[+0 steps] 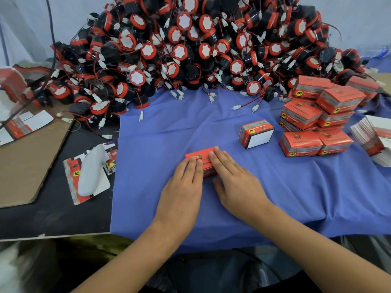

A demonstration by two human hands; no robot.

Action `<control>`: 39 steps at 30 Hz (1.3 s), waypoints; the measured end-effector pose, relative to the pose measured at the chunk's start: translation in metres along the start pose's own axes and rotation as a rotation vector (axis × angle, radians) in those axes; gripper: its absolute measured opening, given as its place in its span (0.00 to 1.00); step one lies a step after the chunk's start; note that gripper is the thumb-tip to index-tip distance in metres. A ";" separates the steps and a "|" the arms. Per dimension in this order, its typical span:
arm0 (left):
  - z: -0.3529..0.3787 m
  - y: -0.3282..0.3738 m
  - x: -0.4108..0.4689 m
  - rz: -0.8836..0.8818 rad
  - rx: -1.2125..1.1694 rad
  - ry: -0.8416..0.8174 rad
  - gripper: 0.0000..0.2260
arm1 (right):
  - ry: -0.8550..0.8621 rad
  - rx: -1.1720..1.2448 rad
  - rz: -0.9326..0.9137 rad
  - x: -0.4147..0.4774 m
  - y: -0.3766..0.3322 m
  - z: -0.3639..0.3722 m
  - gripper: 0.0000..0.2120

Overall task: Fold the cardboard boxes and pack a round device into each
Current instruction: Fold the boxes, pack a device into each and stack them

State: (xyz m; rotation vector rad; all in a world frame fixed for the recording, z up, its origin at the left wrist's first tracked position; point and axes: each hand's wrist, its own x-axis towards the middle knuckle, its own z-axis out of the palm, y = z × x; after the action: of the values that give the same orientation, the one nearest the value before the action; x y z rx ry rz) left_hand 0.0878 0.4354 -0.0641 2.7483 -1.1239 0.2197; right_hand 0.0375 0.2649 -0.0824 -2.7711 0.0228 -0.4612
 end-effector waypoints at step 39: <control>0.004 0.143 0.117 -0.039 -1.311 0.012 0.32 | 0.980 0.788 0.699 -0.004 0.078 -0.078 0.26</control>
State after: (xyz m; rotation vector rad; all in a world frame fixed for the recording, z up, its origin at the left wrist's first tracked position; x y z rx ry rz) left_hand 0.0702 0.2546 -0.0317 1.5706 -0.7464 -0.3836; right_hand 0.0125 0.1663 -0.0396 -1.4289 0.7981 -1.2170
